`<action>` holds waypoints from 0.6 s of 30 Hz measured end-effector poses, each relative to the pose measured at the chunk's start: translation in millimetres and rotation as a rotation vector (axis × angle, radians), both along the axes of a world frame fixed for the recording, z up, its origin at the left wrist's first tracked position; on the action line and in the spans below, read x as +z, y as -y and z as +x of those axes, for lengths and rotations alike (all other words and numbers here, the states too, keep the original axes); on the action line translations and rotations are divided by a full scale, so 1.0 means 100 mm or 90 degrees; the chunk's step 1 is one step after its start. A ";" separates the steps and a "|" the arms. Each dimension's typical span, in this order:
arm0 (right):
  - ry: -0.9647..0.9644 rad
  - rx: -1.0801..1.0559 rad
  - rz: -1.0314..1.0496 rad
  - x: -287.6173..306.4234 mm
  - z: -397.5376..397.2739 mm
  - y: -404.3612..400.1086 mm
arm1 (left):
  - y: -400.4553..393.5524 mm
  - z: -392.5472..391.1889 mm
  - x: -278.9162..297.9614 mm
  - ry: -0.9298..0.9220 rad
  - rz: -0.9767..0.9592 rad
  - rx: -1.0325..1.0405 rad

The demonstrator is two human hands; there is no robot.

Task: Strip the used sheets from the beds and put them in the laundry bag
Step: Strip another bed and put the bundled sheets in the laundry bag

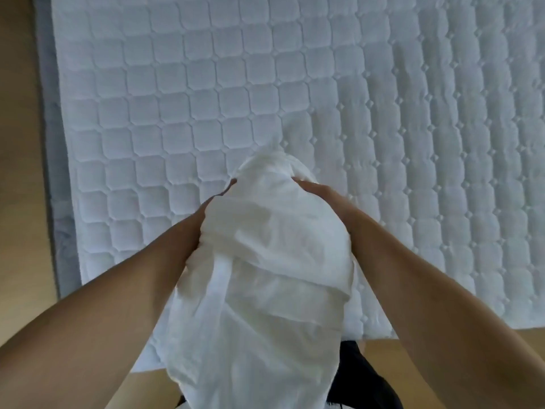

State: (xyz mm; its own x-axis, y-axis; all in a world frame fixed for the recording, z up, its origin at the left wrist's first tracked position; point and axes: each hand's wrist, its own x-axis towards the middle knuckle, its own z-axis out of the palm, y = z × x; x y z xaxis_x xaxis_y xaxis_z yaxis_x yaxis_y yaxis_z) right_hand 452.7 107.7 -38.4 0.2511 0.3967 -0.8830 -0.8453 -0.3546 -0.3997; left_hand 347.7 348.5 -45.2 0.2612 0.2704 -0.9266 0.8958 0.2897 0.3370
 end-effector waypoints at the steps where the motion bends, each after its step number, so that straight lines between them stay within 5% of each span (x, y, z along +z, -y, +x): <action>1: -0.019 0.029 0.008 -0.04 -0.01 -0.08 | -0.01 -0.03 0.04 -0.003 0.006 0.027; 6: 0.019 0.049 -0.087 0.15 -0.12 -0.23 | 0.01 -0.58 0.39 0.012 0.061 0.120; 10: 0.183 0.051 -0.240 0.25 -0.27 -0.31 | 0.15 -1.29 0.62 -0.018 0.149 0.185; 14: 0.505 0.279 -0.406 0.28 -0.41 -0.44 | 0.61 -1.71 0.78 -0.025 0.153 0.227; 18: 0.708 0.494 -0.290 0.27 -0.28 -0.49 | 1.08 -1.88 0.90 -0.021 0.160 0.287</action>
State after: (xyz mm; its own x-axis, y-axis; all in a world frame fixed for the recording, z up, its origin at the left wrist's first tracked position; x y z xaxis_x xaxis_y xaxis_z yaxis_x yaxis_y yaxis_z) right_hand 424.9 156.9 -11.1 0.7392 0.4921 -0.4599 0.2896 -0.8487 -0.4425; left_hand 159.5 240.7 44.9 0.0389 0.5648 -0.8243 0.7120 0.5632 0.4195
